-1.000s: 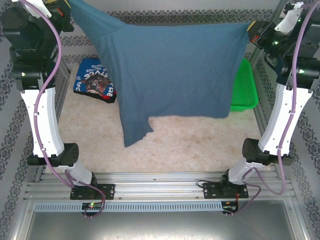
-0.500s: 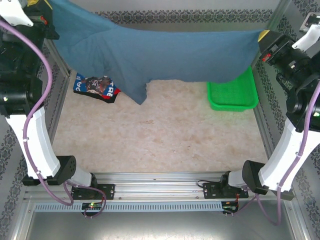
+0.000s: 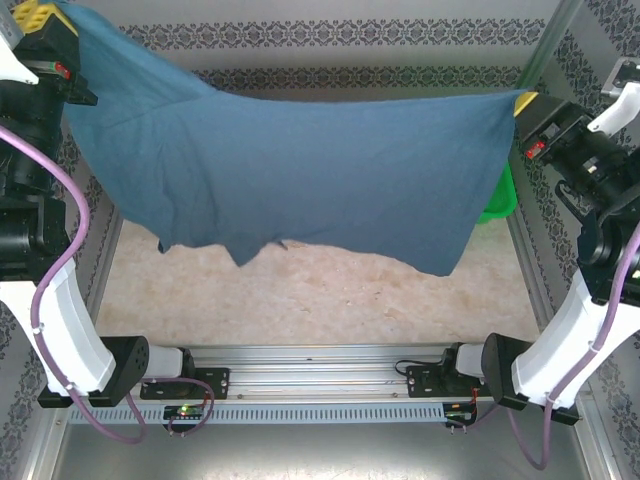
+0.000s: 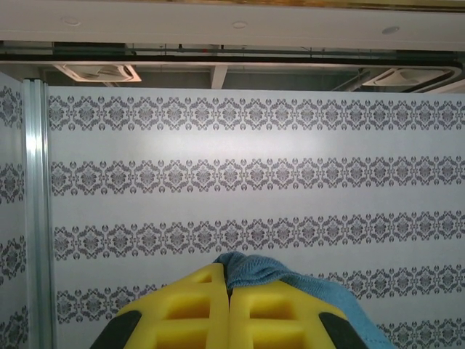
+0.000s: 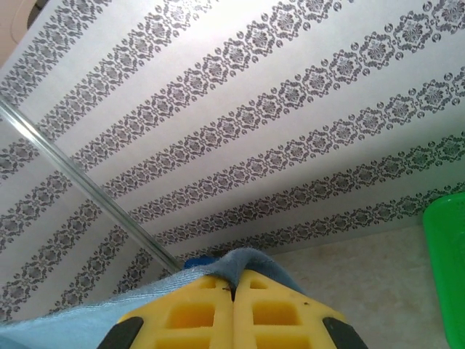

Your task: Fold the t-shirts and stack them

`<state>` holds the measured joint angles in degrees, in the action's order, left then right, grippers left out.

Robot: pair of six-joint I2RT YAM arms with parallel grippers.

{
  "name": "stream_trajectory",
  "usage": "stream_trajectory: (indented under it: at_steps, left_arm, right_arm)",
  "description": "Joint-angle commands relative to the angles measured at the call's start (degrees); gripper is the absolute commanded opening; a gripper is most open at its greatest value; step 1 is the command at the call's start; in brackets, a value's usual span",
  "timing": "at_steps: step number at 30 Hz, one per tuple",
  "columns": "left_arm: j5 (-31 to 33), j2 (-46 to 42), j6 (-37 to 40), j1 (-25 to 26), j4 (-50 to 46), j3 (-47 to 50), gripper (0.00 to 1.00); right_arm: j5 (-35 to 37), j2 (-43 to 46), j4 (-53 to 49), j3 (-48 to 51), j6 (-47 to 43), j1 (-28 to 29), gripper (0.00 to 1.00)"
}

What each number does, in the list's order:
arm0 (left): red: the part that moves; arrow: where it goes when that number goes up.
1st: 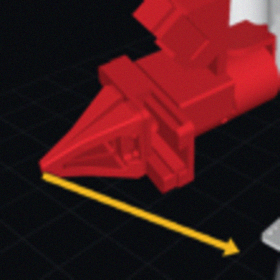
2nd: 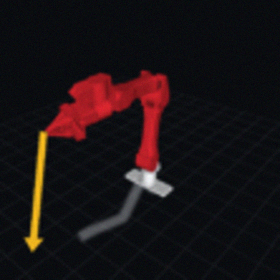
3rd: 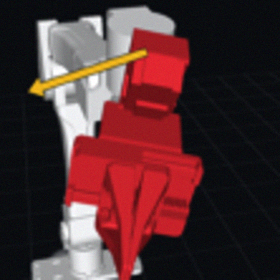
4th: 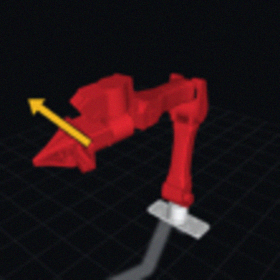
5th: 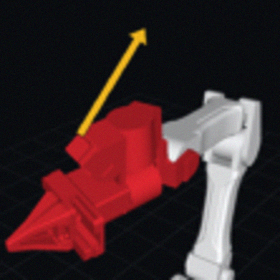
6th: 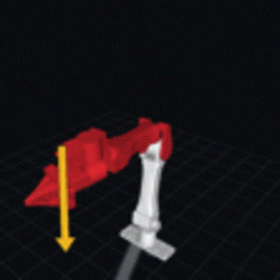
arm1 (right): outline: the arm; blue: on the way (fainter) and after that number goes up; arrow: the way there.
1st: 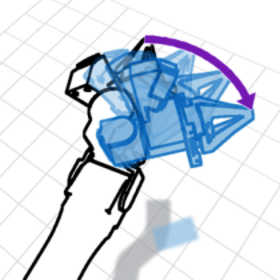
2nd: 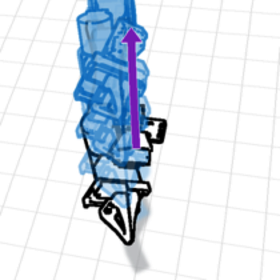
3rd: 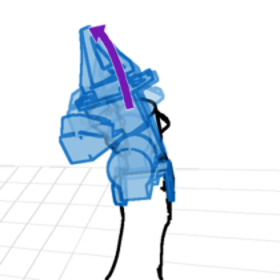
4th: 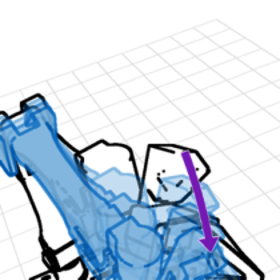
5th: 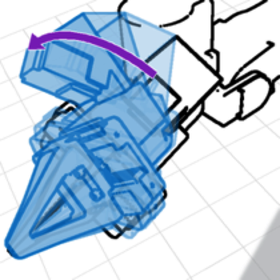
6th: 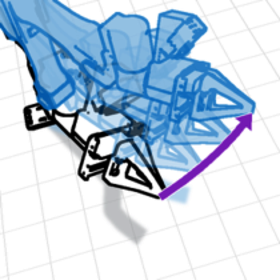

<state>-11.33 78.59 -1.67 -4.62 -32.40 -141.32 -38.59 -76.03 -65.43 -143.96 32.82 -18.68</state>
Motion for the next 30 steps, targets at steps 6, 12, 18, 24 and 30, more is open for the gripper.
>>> stream_trajectory:
  at_steps: [6, 12, 18, 24, 30]
  left_arm:
    - [0.66, 2.25, 2.21, -0.74, 1.43, 2.44, 0.00]
    - [-1.68, 4.66, 2.31, -0.74, 3.59, 12.80, 0.00]
    - [-3.64, 9.45, 0.48, -0.65, 9.44, 28.11, 0.00]
    - [-2.38, 19.68, -0.50, 0.02, 15.39, 33.62, 0.00]
    - [0.26, 32.39, 1.93, 1.28, 14.51, 27.67, 0.00]
  right_arm:
    - [-7.02, -0.79, 0.69, 0.69, 2.21, -3.82, 0.00]
    - [-5.09, 3.90, 4.71, 23.27, -1.83, -6.44, 0.00]
    - [1.62, 0.97, 15.05, 45.54, -3.68, -2.45, 0.00]
    - [13.88, -14.47, 18.09, 45.41, -8.40, 4.35, 0.00]
    - [23.18, -31.47, 18.75, 35.96, -9.78, 6.93, 0.00]
